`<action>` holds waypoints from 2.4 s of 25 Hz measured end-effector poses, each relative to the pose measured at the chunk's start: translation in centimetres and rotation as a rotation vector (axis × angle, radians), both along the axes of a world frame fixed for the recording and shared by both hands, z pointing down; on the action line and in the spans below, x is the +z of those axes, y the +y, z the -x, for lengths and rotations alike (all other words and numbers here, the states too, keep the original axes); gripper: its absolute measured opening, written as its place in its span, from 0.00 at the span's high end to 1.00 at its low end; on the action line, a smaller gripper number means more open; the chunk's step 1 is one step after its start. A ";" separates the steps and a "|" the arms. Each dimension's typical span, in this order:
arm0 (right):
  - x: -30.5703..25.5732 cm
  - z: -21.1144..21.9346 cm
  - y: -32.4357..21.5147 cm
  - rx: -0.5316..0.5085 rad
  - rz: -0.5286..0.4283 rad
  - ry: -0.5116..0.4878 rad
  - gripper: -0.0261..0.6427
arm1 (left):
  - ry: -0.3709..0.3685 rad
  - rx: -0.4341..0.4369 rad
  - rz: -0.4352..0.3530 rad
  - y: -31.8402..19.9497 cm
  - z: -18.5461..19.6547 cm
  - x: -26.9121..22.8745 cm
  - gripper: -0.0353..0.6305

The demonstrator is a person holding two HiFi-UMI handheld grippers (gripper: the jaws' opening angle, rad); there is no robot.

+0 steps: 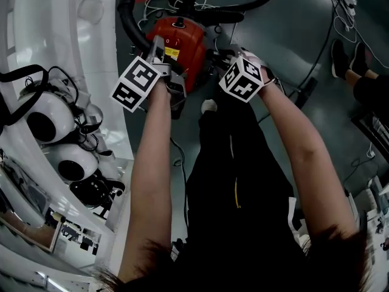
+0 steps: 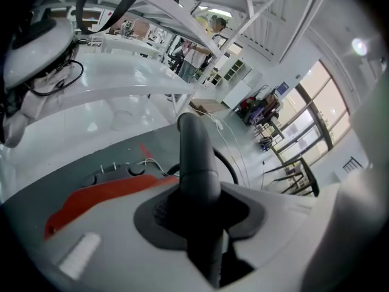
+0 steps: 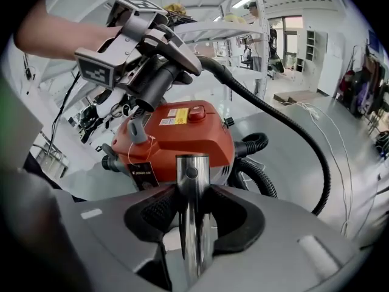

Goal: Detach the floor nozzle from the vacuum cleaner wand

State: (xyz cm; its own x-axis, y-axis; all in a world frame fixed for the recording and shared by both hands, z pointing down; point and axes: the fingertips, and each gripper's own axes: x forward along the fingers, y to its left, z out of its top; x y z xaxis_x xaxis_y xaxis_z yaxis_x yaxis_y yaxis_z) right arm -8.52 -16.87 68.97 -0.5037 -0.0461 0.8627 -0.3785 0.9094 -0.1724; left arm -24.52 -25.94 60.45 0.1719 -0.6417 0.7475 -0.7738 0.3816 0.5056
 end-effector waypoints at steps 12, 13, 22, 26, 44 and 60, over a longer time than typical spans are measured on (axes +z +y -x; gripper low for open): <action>2.8 1.7 -1.4 0.009 0.008 0.049 0.71 | -0.073 -0.008 0.002 -1.0 -0.5 1.4 0.75; 3.1 1.7 -1.5 0.011 0.009 0.056 0.71 | -0.099 -0.002 0.007 -1.1 -0.4 1.4 0.74; 4.8 1.9 -3.0 0.053 0.030 0.095 0.71 | -0.317 0.100 -0.037 -1.6 -0.6 0.7 0.54; 5.4 1.9 -3.3 0.096 0.045 0.109 0.70 | -0.334 0.197 -0.054 -1.4 -1.7 0.7 0.55; -0.1 0.7 -4.5 0.314 -0.168 -0.036 0.96 | -0.245 0.337 -0.136 1.0 -3.9 -0.5 0.88; -17.1 -3.0 -1.6 0.699 -0.260 -0.252 0.97 | -0.175 0.593 -0.293 6.3 -10.4 -11.6 0.93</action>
State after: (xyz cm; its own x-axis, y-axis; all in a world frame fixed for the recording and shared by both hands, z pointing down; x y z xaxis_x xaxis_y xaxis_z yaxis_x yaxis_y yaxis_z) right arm -5.50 -18.42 51.87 -0.4624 -0.6089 0.6445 -0.8554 0.4976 -0.1436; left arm -14.09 -19.60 48.89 0.4490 -0.6564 0.6063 -0.8897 -0.2653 0.3716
